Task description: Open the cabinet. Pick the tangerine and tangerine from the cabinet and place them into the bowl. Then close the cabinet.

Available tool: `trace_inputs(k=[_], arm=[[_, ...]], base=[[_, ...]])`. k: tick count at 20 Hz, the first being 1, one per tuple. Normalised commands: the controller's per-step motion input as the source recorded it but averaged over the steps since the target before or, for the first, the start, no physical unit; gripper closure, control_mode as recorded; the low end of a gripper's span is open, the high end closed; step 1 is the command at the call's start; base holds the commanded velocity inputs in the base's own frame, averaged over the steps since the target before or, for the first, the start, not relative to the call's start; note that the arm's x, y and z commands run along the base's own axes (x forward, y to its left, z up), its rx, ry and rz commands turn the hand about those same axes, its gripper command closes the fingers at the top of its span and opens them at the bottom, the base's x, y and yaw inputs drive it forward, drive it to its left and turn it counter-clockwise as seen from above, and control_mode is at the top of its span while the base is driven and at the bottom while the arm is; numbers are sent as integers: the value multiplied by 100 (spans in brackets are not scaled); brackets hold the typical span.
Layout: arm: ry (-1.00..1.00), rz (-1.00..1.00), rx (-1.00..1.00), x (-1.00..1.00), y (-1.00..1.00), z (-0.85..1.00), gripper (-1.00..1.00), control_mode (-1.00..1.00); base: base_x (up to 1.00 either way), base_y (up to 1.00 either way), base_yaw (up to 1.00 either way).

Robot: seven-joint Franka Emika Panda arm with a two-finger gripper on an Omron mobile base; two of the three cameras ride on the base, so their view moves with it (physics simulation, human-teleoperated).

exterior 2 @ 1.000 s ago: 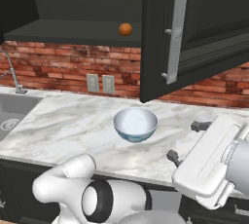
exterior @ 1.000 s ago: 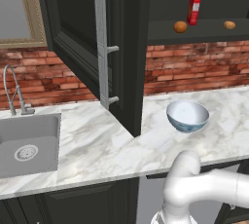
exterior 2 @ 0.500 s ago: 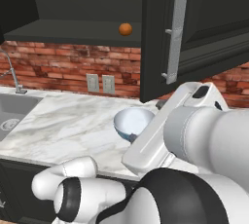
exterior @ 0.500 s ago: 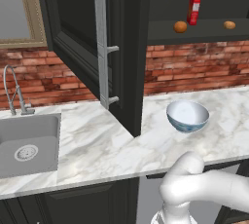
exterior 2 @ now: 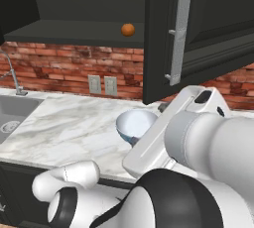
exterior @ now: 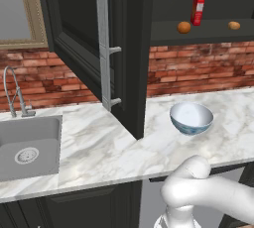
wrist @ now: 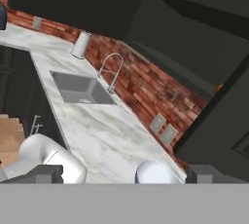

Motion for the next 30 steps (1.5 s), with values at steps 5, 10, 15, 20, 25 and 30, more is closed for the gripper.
trace_inputs(k=[5, 10, 15, 20, 25, 30], arm=[[0, 0, 0, 0, 0, 0, -100, -100], [-4, 1, -3, -15, 33, 0, -100, -100], [-10, -13, -14, 1, 100, 0, -100, -100], [-9, -21, -11, 20, 100, 0, -100, -100], [-13, -30, -12, 43, 100, -3, -100, -100], [0, -48, -6, 87, 53, -11, -100, -100]], base=[[0, 0, 0], [0, 0, 0], [0, 0, 0], [0, 0, 0], [0, 0, 0], [0, 0, 0]])
